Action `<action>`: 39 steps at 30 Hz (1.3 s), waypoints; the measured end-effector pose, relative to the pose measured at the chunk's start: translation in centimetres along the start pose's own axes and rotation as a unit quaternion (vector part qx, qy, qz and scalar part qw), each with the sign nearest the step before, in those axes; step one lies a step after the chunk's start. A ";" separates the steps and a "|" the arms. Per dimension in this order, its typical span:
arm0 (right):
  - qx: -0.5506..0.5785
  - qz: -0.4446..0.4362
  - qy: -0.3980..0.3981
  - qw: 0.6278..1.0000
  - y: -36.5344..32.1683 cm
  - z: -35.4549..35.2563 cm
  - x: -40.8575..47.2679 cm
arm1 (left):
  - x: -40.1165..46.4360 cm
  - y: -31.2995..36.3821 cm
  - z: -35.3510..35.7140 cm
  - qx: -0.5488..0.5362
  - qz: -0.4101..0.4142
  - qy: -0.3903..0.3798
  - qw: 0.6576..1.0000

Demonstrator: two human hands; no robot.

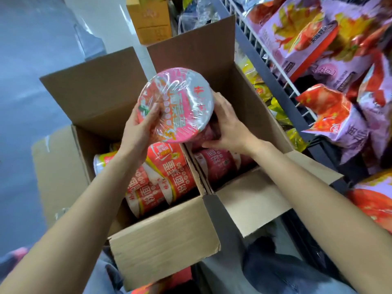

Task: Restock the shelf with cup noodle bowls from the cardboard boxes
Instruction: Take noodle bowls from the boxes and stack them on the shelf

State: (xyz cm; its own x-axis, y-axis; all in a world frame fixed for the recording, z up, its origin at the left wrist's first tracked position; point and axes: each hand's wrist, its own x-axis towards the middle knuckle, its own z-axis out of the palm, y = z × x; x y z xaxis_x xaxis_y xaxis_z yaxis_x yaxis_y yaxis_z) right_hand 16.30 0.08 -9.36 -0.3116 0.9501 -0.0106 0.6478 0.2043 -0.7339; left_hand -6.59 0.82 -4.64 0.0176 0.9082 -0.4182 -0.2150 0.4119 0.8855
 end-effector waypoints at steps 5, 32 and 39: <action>-0.257 0.280 -0.214 0.900 6.3 1.0 1.1 | 0.3 0.4 -0.3 0.058 -0.003 0.046 0.997; -0.435 0.205 -0.280 0.831 7.9 6.4 1.7 | 0.7 -1.0 -0.7 0.102 -0.068 -0.062 0.990; -0.388 0.229 -0.232 0.862 6.6 6.1 1.0 | 0.8 -0.6 -0.4 0.108 -0.067 -0.055 0.990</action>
State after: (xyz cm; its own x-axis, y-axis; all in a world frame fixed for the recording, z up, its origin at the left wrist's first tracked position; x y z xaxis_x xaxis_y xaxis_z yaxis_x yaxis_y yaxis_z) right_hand 16.08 0.99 -18.36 -0.0273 0.8139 -0.5804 0.9906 0.1001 0.0937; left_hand -6.87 1.23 -5.63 0.1398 0.8420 -0.5211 0.0097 0.5251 0.8510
